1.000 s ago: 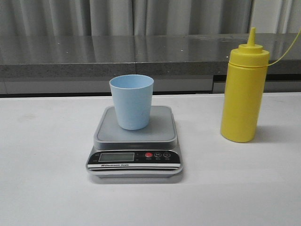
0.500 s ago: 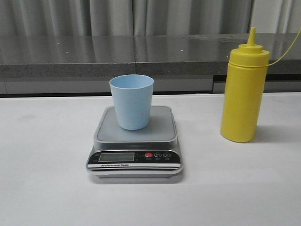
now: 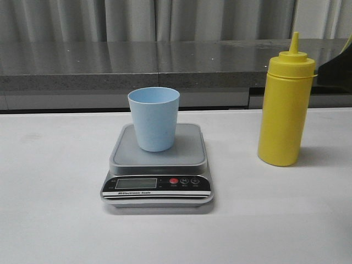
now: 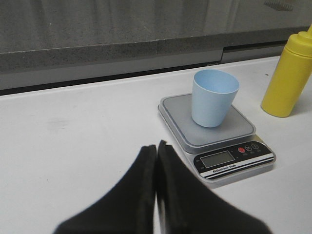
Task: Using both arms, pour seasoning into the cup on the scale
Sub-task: 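Move the right gripper to the yellow squeeze bottle and grasp its body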
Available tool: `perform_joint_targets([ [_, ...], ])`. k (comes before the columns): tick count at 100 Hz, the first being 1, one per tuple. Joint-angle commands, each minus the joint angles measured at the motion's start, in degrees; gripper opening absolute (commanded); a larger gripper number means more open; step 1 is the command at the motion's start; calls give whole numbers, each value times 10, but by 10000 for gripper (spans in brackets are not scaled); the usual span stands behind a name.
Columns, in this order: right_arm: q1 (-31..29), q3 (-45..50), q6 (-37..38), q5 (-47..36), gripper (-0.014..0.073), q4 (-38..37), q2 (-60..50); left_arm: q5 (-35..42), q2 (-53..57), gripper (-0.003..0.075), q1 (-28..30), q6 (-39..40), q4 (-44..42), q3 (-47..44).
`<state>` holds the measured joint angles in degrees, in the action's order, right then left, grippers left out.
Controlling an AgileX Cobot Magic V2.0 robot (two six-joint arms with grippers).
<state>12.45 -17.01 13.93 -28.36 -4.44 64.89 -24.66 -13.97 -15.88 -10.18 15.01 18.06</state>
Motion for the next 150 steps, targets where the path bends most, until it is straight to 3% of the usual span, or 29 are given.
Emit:
perform_joint_targets([
  [1,0,-11,-6,-117,647,-5,51,41,-5,-20,0,7,10,15],
  [35,0,-34,3,-281,647,-27,233,41,-5,-20,0,7,10,15],
  [125,0,-201,48,-289,640,-43,389,41,-5,-20,0,7,10,15],
  [135,0,-201,48,-290,563,-43,389,41,-5,-20,0,7,10,15],
  [150,0,-201,48,-290,278,-43,389,41,-5,-20,0,7,10,15],
])
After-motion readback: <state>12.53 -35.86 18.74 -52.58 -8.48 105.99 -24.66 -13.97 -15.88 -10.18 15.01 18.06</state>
